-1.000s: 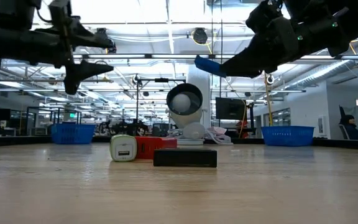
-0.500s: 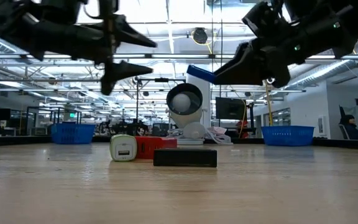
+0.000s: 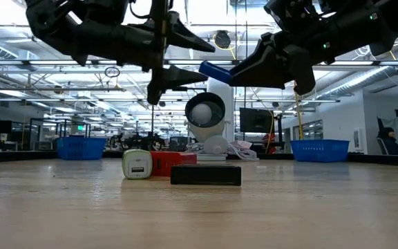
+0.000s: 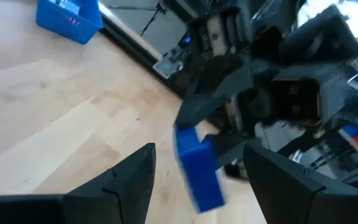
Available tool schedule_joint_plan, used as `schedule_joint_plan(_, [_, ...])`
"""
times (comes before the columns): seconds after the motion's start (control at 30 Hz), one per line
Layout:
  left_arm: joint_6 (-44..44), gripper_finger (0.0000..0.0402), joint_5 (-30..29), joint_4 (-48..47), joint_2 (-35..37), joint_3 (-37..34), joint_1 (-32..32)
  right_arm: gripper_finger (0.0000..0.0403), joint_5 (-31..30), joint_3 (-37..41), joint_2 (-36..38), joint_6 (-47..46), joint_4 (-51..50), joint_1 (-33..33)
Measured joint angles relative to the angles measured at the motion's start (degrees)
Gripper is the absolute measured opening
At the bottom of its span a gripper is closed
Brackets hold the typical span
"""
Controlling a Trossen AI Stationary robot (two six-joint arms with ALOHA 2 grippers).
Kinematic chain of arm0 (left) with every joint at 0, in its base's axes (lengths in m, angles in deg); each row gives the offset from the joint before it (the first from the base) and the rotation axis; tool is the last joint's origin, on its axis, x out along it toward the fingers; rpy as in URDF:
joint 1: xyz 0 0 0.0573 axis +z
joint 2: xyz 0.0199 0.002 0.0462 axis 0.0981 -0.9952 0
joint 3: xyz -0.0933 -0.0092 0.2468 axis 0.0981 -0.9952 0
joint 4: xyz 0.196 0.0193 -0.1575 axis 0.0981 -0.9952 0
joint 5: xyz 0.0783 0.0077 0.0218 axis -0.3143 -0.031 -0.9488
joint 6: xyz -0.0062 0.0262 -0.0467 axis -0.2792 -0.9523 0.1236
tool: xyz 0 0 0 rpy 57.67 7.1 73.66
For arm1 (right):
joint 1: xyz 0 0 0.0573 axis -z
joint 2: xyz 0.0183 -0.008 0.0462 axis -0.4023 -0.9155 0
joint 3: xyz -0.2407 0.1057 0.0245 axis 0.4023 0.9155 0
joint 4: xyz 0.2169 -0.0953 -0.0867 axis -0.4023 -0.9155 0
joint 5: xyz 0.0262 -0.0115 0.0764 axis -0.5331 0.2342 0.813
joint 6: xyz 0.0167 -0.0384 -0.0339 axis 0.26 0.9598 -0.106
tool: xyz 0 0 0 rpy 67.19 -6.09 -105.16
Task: Pick & Place Office items
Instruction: Put the blue digital timer into the left blue bin
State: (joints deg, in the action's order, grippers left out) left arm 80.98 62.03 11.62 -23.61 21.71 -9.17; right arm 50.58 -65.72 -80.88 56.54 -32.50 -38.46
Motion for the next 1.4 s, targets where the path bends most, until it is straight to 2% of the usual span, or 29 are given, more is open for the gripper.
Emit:
schedule_joint_plan(0.23, [-0.6,0.0243,0.4,-1.2,-3.6,3.3,-0.1,0.0157,0.0,-0.1,0.0,-0.2,-0.3,0.0])
schedule_joint_plan(0.63, [-0.2,0.0241,1.0,-1.8,-3.6,3.1,0.2,0.0159,0.2,0.0,0.0,-0.8,-0.8,0.1])
schedule_joint_plan(0.77, [-0.1,0.0217,1.9,-1.7,-3.6,3.1,0.2,0.0161,0.2,0.0,0.0,-0.8,-1.2,0.1])
schedule_joint_plan(1.17, [-0.8,0.0106,3.0,-1.8,-3.5,3.1,0.5,0.0159,0.1,0.0,0.1,-0.8,-1.2,0.1])
schedule_joint_plan(1.4, [-2.1,0.0096,2.2,-1.9,-3.5,3.1,0.5,0.0161,0.0,0.0,0.1,-0.7,-1.1,0.1])
